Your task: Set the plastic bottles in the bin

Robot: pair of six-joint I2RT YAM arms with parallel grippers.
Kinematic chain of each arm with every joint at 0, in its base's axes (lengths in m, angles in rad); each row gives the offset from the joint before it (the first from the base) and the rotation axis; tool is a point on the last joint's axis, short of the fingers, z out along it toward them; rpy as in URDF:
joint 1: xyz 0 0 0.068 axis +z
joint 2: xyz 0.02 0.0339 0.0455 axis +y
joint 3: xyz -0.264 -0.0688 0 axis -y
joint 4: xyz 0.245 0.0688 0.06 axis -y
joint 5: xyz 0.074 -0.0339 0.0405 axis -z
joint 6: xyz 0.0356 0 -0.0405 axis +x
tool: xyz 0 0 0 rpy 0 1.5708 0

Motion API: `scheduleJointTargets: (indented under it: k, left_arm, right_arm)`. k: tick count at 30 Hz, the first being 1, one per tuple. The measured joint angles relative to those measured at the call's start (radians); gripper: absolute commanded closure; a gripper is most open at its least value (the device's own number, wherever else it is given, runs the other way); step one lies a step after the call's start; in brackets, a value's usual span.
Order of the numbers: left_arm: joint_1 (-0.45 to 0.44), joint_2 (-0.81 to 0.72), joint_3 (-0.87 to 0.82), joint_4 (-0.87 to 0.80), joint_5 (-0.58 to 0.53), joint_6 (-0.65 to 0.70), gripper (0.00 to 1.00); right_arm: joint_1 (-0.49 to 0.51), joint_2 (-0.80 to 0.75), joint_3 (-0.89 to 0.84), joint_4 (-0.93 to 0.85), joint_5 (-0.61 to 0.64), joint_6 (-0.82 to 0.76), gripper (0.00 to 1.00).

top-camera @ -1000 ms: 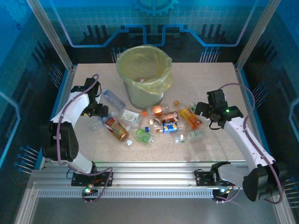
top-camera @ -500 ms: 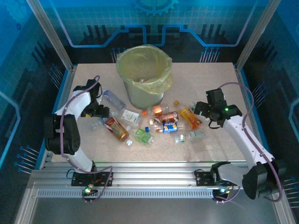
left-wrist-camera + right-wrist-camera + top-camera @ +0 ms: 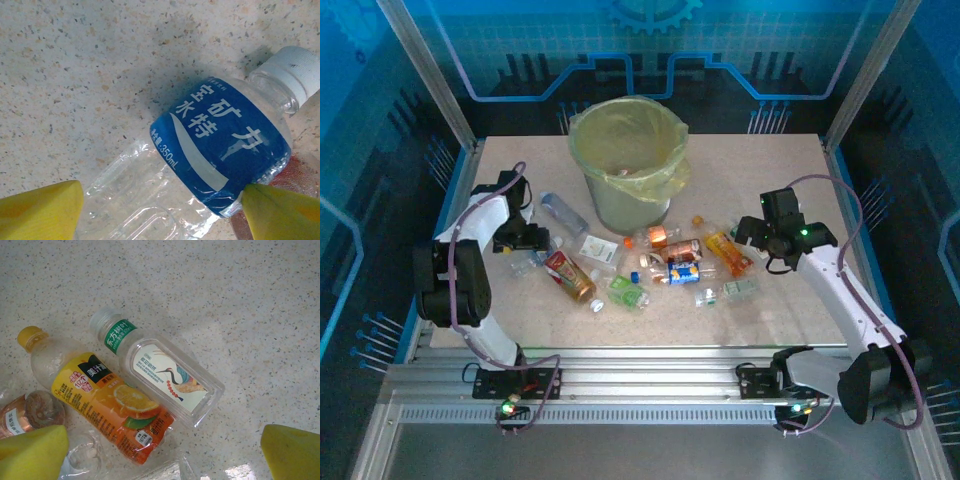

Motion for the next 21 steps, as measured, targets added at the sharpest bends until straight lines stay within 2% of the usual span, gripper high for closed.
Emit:
scheduleJointTargets:
  k: [9,18,20,21]
  left_arm:
    - [0.032,0.008,0.001,0.002,0.036,-0.023,0.14]
    - [0.101,0.002,0.001,0.037,0.027,-0.101,0.25]
    - [0.116,-0.003,0.001,0.046,0.018,-0.121,0.23]
    - [0.122,-0.005,0.001,0.05,0.016,-0.126,0.17]
  right_arm:
    - [0.002,0.001,0.0,0.0,0.0,0.0,0.0]
    - [0.015,0.003,0.0,0.0,0.0,0.0,0.0]
    - [0.019,0.005,0.0,0.0,0.0,0.0,0.0]
    - [0.021,0.005,0.0,0.001,0.0,0.0,0.0]
